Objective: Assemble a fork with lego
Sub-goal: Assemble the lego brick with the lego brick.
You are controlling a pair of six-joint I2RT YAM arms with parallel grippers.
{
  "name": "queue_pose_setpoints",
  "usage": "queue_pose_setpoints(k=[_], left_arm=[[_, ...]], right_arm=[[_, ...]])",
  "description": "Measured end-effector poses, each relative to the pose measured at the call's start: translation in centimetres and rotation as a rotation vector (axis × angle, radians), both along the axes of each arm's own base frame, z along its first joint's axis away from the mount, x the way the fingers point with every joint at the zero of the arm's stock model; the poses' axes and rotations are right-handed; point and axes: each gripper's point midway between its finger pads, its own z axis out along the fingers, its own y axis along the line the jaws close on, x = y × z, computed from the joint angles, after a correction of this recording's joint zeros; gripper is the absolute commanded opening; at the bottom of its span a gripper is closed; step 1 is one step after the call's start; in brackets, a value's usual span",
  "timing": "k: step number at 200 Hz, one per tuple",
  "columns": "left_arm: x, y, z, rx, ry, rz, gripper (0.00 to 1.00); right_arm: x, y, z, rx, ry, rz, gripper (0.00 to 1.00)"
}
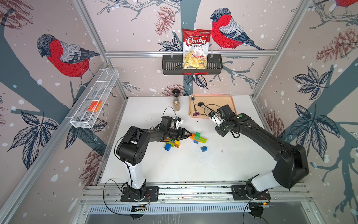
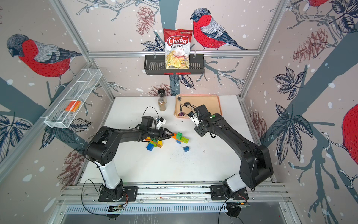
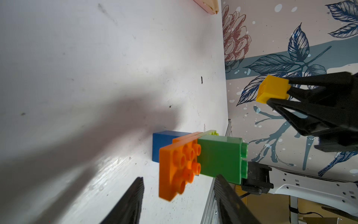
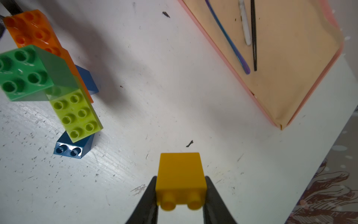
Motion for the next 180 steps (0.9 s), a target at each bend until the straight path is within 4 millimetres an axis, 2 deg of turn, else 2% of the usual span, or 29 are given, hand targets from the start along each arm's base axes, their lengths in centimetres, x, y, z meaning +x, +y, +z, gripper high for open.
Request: queue_pose_setpoints(k=[36,86,110,151,180], left_arm=[[-0.3,-0.4,-0.3,0.003,0.003,-0.017,0.60],[-0.2,-1.0,-0.4,-0.003,0.004,-0.017,0.57],[0.0,-1.2,-1.0,0.000,0.023,-0.006,0.55],[1.0,-1.7,-0.6,-0.009,0.007,0.006,0.50],[0.9,-1.9,-0.9,-0.007,0.019,0.004,0.48]], right_arm=[[-0.3,1.5,0.6,-0.021,-0.024,0.069,0.26],[-2.4,4.3,-1.1,0.007,0.066,0.252,0.25],[-3.1,5.5,-1.2,0.039,0.092,0.310,0.25],[-3.8,7.0,-1.8,0.075,0.147,0.376,0.24],[-3.8,7.6,-2.9,0.072,0.190,0.402,0.23]])
